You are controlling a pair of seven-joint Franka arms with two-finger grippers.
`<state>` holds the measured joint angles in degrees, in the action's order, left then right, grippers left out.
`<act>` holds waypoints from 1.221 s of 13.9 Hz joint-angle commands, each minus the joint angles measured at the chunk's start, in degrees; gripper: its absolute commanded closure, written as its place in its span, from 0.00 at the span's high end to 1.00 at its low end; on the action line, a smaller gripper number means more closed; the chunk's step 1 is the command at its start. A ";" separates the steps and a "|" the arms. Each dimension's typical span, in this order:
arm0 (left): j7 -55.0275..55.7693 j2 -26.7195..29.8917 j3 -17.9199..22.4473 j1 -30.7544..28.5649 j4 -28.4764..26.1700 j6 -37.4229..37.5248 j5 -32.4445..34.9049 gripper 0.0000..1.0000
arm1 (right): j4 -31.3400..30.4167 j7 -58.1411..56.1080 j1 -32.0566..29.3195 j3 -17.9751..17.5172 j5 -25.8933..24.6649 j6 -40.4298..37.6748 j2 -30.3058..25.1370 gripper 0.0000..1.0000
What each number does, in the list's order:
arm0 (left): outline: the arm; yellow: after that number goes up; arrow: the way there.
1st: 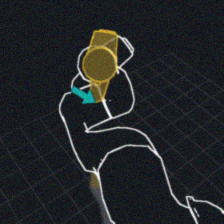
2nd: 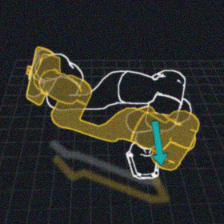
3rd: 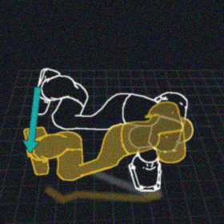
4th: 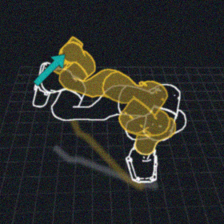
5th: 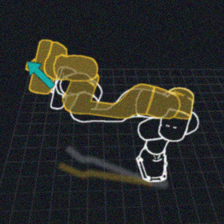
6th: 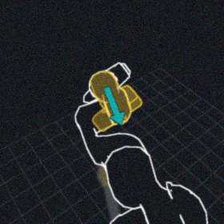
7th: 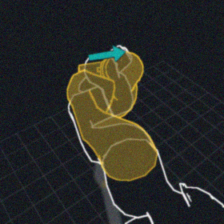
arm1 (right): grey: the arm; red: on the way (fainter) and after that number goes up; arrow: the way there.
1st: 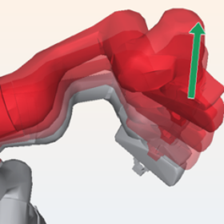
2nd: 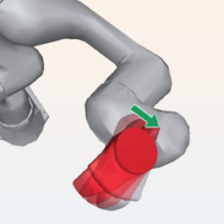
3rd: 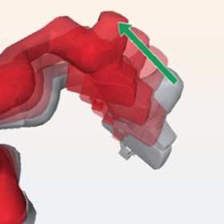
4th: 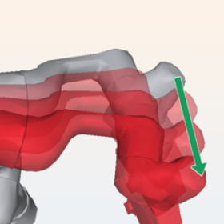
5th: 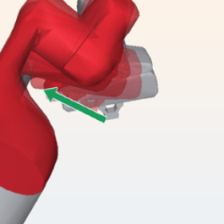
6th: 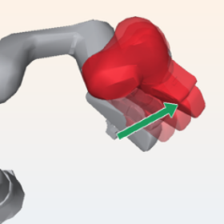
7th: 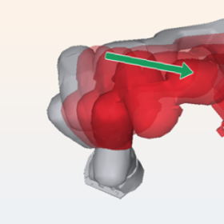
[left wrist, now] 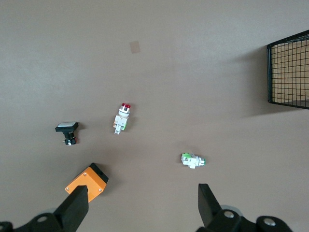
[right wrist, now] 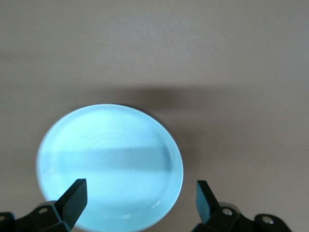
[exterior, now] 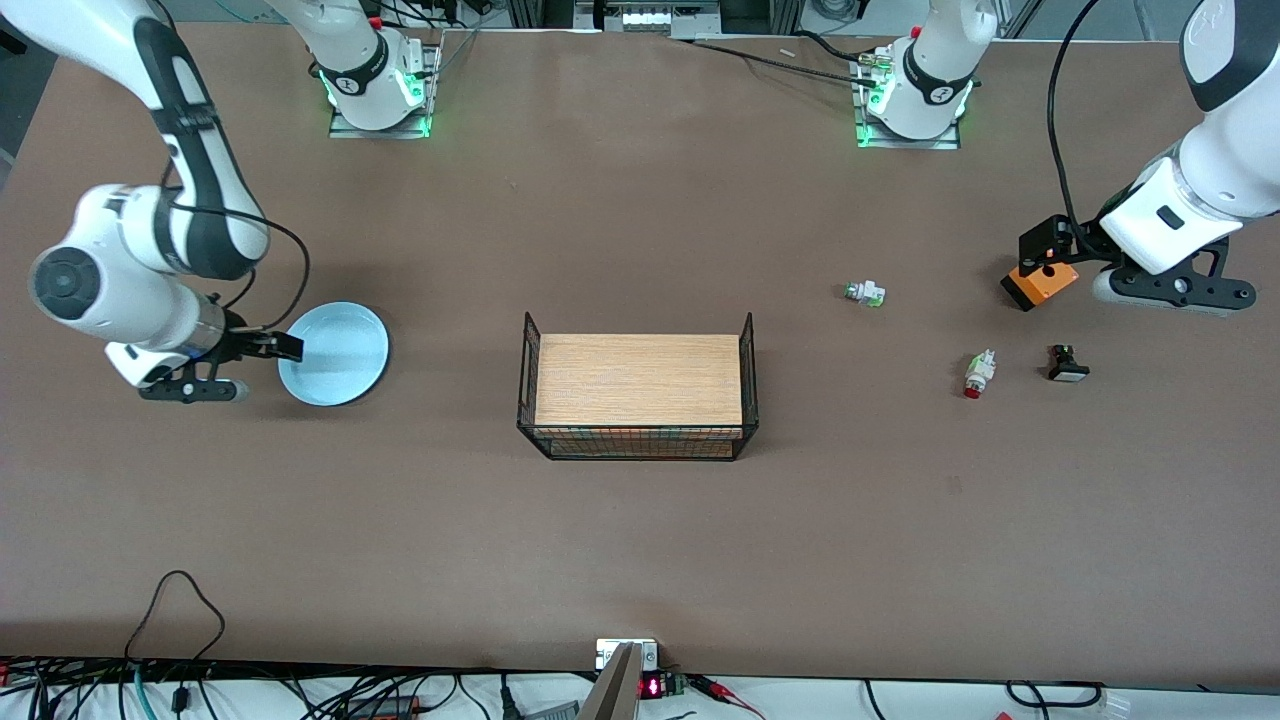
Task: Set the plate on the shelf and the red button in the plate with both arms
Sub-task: 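Lower the right gripper to the pale blue plate rim and grasp it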
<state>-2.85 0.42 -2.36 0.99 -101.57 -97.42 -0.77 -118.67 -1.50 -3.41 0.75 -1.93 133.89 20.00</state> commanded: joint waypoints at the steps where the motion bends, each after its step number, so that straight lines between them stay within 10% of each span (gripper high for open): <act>1: -1.37 -0.51 -0.10 -0.29 1.46 0.56 0.86 1.00 | -1.39 -2.53 -3.09 -0.49 -0.71 4.44 2.49 1.00; 9: -1.37 -0.51 -0.10 -0.37 1.46 0.65 0.86 1.00 | -1.66 -7.20 -4.33 -0.49 -0.62 7.34 6.11 0.95; 13: -1.37 -0.51 -0.10 -0.37 1.46 0.65 0.86 1.00 | -1.74 -8.08 -4.24 -0.49 -0.62 7.43 6.63 0.33; 17: -1.37 -0.51 -0.10 -0.37 1.46 0.65 0.86 1.00 | -2.01 -8.00 -4.24 -0.49 -0.62 8.22 7.07 0.00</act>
<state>-2.85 0.42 -2.36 0.97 -101.56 -97.42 -0.77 -120.06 -8.93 -7.43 0.54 -2.03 140.80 26.82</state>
